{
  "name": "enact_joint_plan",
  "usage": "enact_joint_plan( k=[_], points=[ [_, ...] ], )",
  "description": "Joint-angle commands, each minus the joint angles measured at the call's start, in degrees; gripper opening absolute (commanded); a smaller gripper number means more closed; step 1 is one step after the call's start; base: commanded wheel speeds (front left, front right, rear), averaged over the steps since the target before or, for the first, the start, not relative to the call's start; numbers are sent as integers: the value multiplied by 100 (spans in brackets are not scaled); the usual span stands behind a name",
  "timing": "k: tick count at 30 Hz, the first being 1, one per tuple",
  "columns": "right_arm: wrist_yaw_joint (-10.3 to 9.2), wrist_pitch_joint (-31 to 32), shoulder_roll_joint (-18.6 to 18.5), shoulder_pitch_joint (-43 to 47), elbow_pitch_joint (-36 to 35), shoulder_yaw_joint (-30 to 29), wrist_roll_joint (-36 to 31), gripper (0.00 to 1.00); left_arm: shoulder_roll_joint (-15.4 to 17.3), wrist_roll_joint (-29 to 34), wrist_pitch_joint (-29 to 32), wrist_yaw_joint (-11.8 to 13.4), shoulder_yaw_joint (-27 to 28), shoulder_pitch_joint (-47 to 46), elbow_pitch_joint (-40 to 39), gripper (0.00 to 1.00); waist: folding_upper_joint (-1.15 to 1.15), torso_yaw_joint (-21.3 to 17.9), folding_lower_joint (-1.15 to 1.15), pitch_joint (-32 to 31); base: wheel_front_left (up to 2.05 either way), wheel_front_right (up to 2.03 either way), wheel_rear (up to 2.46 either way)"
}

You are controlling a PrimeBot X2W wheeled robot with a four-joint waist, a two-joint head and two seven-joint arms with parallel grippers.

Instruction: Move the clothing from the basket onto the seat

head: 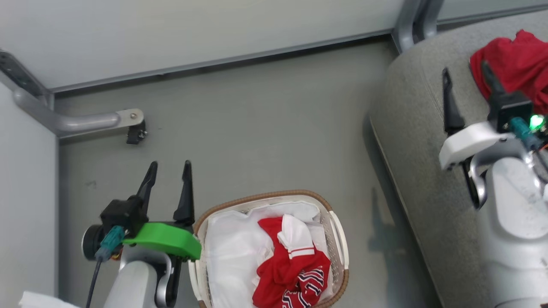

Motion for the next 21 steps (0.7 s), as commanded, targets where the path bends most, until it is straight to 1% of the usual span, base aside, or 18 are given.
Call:
enact_joint_plan(
  k=[1, 5, 9, 16, 21],
  points=[
    [-8, -12, 59, 246, -36, 28, 98, 100, -5, 4, -3, 7, 122, 193, -12, 100, 0, 330, 0, -343, 0, 0, 0],
    [-8, -12, 214, 681, -117, 129, 251, 100, -4, -44, -3, 31, 389, 461, -55, 100, 0, 489, 0, -494, 0, 0, 0],
    [-7, -12, 274, 1094, -243, 249, 427, 100, -5, -119, -3, 77, 537, 713, -115, 100, 0, 623, 0, -613, 0, 0, 0],
    [-8, -12, 284, 1892, -591, 678, 897, 100, -4, -186, -3, 59, 483, 1095, -124, 100, 0, 778, 0, -844, 0, 0, 0],
    [-7, -12, 285, 2474, -866, 669, 1198, 100, -5, -199, -3, 82, 470, 1329, -118, 100, 0, 806, 0, -1026, 0, 0, 0]
  ],
)
